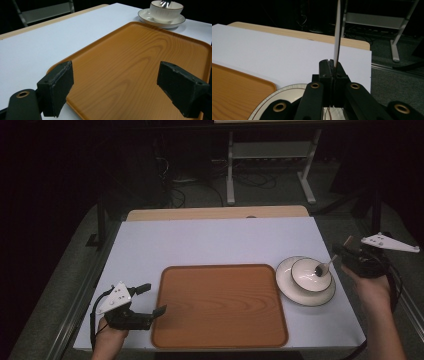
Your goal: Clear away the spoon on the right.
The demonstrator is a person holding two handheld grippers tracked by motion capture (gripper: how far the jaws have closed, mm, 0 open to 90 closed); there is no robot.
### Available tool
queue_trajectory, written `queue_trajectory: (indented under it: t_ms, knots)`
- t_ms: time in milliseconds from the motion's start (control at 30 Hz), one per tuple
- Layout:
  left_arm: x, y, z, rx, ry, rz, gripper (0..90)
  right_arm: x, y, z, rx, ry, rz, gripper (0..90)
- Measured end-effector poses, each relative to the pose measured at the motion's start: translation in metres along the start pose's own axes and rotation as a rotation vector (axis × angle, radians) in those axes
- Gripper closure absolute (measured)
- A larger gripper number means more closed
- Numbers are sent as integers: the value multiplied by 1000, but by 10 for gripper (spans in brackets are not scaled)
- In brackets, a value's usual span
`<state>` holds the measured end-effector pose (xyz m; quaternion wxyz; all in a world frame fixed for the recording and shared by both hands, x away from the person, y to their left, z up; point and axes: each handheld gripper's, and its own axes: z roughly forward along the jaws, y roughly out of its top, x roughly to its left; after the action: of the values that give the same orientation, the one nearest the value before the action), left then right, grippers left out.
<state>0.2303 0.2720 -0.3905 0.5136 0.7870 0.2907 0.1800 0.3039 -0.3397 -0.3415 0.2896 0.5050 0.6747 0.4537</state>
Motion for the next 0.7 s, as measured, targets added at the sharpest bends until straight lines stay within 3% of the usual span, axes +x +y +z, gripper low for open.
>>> queue_trajectory:
  t_ms: [200, 567, 700]
  knots:
    - [0, 1, 2, 4, -8, 7, 137, 2, 6, -2, -11, 40, 8, 880]
    - [-1, 0, 1, 4, -12, 9, 137, 18, 12, -11, -13, 77, -37, 880]
    - [-1, 0, 0, 5, -10, 11, 137, 27, 16, -11, -18, 123, -37, 880]
